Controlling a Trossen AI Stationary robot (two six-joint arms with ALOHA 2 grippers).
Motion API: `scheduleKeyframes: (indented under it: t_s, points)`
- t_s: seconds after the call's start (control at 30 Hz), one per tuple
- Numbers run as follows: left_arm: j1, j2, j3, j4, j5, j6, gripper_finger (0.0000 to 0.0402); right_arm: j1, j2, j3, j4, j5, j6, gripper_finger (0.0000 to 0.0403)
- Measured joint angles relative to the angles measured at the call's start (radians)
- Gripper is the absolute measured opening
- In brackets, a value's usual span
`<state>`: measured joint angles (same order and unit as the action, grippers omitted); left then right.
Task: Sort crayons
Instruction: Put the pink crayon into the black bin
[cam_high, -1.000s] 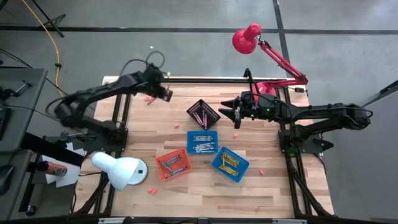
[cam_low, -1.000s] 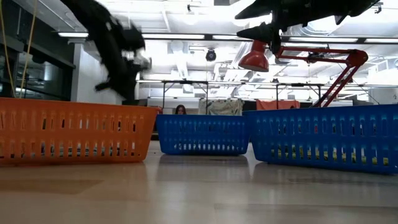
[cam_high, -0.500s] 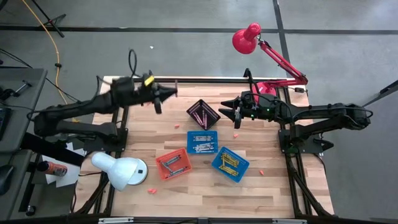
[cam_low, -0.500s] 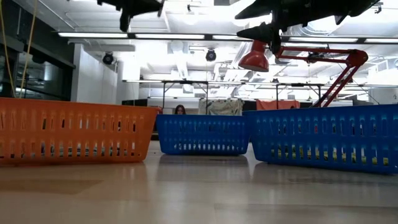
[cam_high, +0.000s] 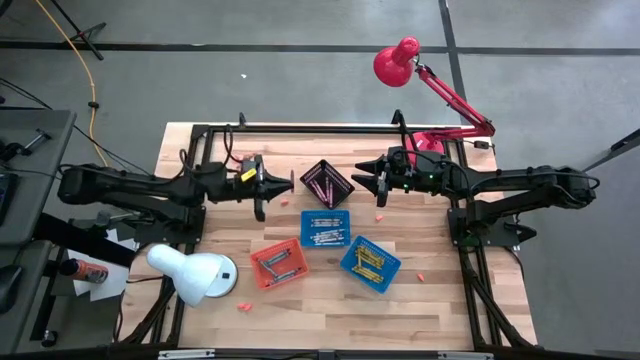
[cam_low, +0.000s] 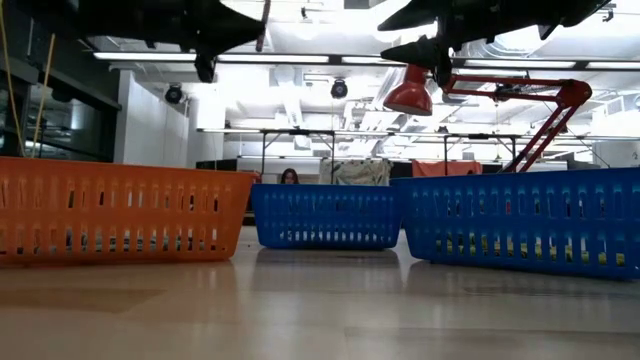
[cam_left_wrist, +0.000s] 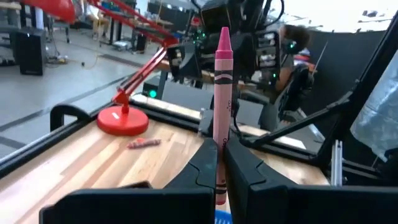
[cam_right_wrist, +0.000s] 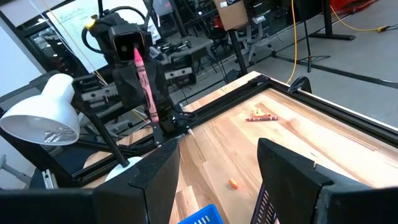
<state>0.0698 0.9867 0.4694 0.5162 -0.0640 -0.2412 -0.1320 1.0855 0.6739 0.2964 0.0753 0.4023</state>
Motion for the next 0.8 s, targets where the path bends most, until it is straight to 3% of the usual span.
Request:
scheduleKeyframes:
  t_s: [0.8]
  points:
    - [0.002, -0.001, 0.002, 0.012, -0.008, 0.002, 0.0001, 0.000, 0.000, 0.000, 0.000, 0.000, 0.001, 0.0210]
